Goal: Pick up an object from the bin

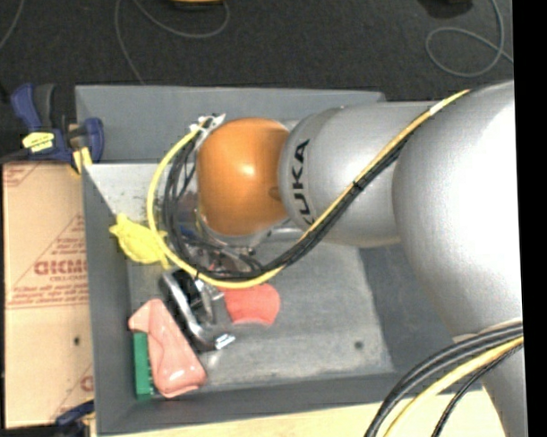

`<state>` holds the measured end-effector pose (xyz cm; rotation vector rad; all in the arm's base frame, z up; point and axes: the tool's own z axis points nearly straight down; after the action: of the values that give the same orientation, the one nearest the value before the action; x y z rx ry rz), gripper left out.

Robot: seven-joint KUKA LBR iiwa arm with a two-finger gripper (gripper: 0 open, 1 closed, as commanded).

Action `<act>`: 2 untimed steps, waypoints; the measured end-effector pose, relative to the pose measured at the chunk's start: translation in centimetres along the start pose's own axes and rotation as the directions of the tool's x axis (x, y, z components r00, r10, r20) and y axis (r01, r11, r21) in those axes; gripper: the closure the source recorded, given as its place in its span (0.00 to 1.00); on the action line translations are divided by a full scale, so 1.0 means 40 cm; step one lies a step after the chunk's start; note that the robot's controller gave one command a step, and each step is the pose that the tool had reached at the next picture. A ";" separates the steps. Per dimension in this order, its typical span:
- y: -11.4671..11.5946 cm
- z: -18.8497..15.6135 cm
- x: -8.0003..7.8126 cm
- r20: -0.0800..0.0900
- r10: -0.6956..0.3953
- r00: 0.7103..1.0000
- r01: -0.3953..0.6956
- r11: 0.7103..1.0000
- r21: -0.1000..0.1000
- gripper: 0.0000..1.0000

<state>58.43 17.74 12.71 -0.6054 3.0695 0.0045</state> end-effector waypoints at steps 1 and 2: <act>-0.032 -0.057 -0.009 -0.011 -0.080 0.997 0.080 0.997 -0.003 0.00; -0.054 -0.098 -0.028 -0.001 -0.098 0.995 0.098 0.995 0.000 0.00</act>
Offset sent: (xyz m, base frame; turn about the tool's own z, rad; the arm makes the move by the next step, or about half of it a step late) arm 0.0259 -0.0879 -0.0113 0.0465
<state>60.22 16.15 16.65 -0.7556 3.0367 0.0034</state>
